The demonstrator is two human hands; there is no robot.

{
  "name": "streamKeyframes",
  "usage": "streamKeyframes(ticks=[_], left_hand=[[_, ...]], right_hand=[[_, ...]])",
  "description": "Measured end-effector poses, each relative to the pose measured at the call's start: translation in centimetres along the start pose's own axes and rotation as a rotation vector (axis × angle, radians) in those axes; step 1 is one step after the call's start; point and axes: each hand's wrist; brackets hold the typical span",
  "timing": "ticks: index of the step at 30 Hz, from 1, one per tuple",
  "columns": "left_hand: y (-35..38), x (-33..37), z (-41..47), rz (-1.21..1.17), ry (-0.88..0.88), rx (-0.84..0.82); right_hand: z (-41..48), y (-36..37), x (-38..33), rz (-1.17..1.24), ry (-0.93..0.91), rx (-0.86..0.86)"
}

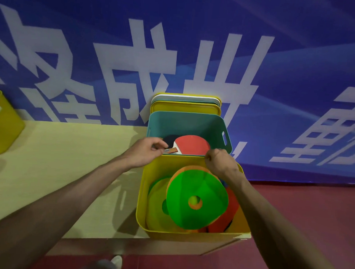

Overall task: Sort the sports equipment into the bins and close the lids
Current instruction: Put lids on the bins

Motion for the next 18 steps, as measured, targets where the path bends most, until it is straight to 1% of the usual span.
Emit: streamKeyframes(ticks=[3,5,9,13,18], left_hand=[[-1.5,-1.1,0.2,-0.082,-0.037,0.033],[-2.4,-1.8,0.5,-0.148,-0.054,0.065],[-4.8,-3.4,0.9,-0.171,-0.042,0.073],[-8.4,-5.6,1.9,-0.222,-0.049,0.104],[-12.3,-8.1,3.6,-0.298,-0.029,0.122]], right_hand=[[0.8,-0.2,-2.5,0.056,-0.024,0.059],[1.6,-0.2,-4.4,0.081,-0.039,0.068],[3.5,-0.5,-8.3,0.128,-0.083,0.071],[5.6,-1.1,-12.2,0.138,-0.123,0.114],[8.8,-1.4,-17.0,0.131,-0.105,0.125]])
Point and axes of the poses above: each hand's wrist, its own z-axis towards the middle knuckle, its own y-axis out of the palm, x = y × z, and after that the axes turned 3 degrees about -x, right-handed
